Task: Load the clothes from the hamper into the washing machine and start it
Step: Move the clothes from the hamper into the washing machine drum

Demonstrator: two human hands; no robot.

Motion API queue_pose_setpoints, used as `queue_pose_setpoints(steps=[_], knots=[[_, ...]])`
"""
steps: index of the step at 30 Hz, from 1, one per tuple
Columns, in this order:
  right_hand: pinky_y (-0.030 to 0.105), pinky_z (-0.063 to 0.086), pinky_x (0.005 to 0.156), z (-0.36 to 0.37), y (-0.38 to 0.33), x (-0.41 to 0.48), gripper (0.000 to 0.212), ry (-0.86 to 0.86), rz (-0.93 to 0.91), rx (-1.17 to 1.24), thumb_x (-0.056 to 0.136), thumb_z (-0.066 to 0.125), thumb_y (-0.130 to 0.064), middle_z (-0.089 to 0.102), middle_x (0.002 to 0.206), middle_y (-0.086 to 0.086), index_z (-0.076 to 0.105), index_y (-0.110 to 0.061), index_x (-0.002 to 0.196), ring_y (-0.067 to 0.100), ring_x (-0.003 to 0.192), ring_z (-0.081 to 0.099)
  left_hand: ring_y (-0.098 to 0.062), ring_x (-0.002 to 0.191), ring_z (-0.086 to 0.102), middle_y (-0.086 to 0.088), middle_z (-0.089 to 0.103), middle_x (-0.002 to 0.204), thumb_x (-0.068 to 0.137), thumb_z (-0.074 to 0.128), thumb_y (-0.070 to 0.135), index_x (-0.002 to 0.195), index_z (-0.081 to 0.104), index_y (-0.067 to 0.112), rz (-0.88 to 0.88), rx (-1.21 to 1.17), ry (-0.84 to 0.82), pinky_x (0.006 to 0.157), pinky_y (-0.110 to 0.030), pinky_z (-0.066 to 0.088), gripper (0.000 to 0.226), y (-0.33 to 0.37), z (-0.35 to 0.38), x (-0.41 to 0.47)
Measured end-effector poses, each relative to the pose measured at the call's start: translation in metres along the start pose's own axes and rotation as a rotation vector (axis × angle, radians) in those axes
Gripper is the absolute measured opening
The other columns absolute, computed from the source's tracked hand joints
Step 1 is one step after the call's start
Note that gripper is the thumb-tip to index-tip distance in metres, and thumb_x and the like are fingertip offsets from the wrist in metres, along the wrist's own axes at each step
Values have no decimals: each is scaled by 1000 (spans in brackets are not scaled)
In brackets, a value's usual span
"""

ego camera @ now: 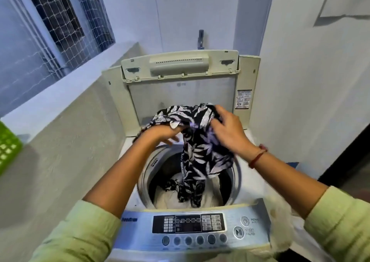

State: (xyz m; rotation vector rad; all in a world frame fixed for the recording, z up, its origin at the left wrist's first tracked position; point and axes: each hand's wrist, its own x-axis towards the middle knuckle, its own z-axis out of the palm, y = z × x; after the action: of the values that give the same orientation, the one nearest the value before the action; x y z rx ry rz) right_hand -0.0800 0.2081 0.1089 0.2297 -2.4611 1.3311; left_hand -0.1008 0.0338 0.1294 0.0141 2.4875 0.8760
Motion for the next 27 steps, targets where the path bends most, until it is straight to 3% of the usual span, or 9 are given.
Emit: queue_pose_setpoints(steps=[2,4,8,13,17,20,22,25,27], knots=[[34,52,72,-13,-4,13,24,-68,163,188,91,42,-10,69,90,17,64,-13,100,34,82,63,-25,95,60,-9,39,149,85,44,62,142,38,11,-121,124,-121,75,-31,46,76,-15,-8,-3],[31,48,74,-24,-9,21,22,-190,255,272,92,42,-13,67,89,12,63,-11,87,27,88,60,-32,128,47,-11,32,153,82,58,56,147,27,9,-182,379,-90,96,-38,44,85,-38,-12,0],[42,36,109,-26,-17,16,63,-700,289,120,77,50,-63,53,136,4,52,-25,127,19,121,50,-22,148,9,-2,2,161,60,85,45,150,-4,31,237,111,35,119,-41,17,127,-52,8,14],[35,56,81,-26,-8,26,63,-1180,264,226,58,84,-19,70,99,3,50,-13,111,22,92,67,18,100,54,18,55,119,72,79,5,125,41,31,591,-158,-173,89,0,41,70,-23,50,20],[38,45,100,-30,18,46,97,-1031,193,-652,61,84,-13,45,140,8,29,-20,141,27,120,53,-12,103,63,6,64,113,72,81,22,111,57,21,357,95,-327,94,-19,49,46,-28,3,48],[36,49,87,0,46,47,52,-906,128,-1071,78,69,-14,59,124,6,50,-19,127,26,111,57,-25,113,60,6,62,115,68,82,28,119,57,19,77,573,-425,90,-31,49,57,-19,-10,69],[37,49,82,11,60,51,30,-547,25,-1110,88,50,-9,62,116,8,58,-18,116,30,106,60,-30,112,59,-6,61,124,73,77,29,123,55,15,58,787,-82,87,-36,50,56,-14,-13,83],[39,48,69,-1,64,65,33,-18,-139,-951,86,45,0,57,110,14,57,-14,113,36,94,59,-38,102,59,-15,55,121,83,60,14,126,48,16,277,664,630,77,-43,49,44,-15,-21,85],[38,45,67,-8,59,67,42,189,-284,-868,79,47,4,55,116,15,58,-16,115,36,95,56,-39,86,60,-17,51,114,77,61,4,127,45,14,476,615,894,62,-43,47,53,-26,-20,79]])
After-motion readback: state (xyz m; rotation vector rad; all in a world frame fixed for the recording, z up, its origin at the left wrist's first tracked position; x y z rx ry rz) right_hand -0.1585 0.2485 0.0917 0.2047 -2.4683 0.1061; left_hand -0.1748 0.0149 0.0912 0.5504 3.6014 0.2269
